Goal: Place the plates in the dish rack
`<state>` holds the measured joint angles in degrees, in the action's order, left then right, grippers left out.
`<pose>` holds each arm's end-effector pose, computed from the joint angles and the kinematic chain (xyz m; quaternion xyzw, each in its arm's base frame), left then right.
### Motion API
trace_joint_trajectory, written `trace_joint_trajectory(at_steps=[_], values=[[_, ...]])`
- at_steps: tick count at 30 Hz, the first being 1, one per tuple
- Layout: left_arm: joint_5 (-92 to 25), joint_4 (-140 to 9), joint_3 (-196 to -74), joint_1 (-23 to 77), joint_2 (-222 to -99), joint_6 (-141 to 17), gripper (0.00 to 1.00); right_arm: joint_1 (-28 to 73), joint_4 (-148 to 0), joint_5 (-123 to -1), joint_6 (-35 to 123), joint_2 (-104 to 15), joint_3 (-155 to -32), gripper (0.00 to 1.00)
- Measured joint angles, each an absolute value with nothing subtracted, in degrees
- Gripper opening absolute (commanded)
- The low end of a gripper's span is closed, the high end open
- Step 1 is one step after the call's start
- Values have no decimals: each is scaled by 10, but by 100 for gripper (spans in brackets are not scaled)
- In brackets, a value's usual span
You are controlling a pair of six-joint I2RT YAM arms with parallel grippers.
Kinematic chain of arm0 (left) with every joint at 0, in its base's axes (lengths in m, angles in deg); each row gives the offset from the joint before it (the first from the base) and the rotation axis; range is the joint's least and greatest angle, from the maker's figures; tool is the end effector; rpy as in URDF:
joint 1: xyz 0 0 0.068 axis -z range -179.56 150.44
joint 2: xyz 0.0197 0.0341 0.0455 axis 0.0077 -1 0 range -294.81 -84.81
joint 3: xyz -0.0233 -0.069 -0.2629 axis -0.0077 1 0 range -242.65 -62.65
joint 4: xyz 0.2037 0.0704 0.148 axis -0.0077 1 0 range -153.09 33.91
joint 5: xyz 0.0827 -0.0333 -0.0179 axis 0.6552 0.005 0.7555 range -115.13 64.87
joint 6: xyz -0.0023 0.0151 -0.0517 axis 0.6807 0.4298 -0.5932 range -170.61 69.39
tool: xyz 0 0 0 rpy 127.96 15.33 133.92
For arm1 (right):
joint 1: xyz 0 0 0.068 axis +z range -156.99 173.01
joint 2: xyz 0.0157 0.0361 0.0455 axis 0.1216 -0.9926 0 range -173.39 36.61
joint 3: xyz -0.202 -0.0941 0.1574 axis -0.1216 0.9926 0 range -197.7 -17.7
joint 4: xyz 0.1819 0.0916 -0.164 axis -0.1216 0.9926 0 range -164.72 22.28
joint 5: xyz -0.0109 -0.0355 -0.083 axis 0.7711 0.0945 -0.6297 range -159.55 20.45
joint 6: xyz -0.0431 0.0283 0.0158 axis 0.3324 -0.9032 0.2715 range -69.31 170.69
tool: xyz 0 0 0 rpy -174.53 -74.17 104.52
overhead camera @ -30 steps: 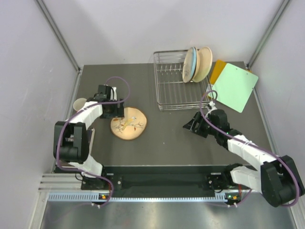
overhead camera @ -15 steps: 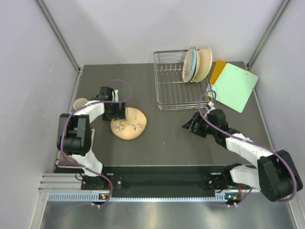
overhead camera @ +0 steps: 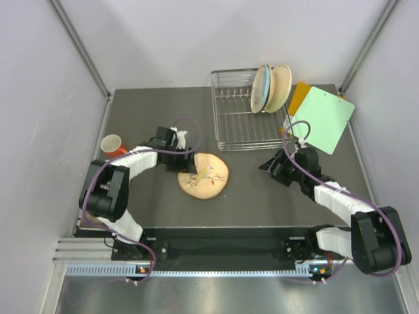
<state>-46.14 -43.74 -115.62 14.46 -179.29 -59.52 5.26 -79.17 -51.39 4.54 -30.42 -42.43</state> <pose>0.3035 -0.0889 0.1656 0.0883 0.9486 -0.2222 0.2073 0.2163 0.0582 0.1698 0.1922 0.8686 0.3354 0.3098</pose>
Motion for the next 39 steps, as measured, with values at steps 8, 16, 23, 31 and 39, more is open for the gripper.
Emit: trace_joint_trajectory(at_steps=[8,16,23,31,39], values=[[-513,-437,-1153,226,-1798,-656,78,118,-795,-495,23,-304,-402,76],[-519,-454,-1149,285,-1799,-694,78,156,-862,-471,-60,-393,-399,73],[-544,-463,-1138,325,-1799,-718,78,186,-941,-456,-111,-460,-415,73],[-536,-464,-1137,313,-1799,-737,78,204,-987,-451,-140,-495,-414,67],[-495,-461,-1135,304,-1791,-741,78,211,-1108,-427,-202,-566,-415,62]])
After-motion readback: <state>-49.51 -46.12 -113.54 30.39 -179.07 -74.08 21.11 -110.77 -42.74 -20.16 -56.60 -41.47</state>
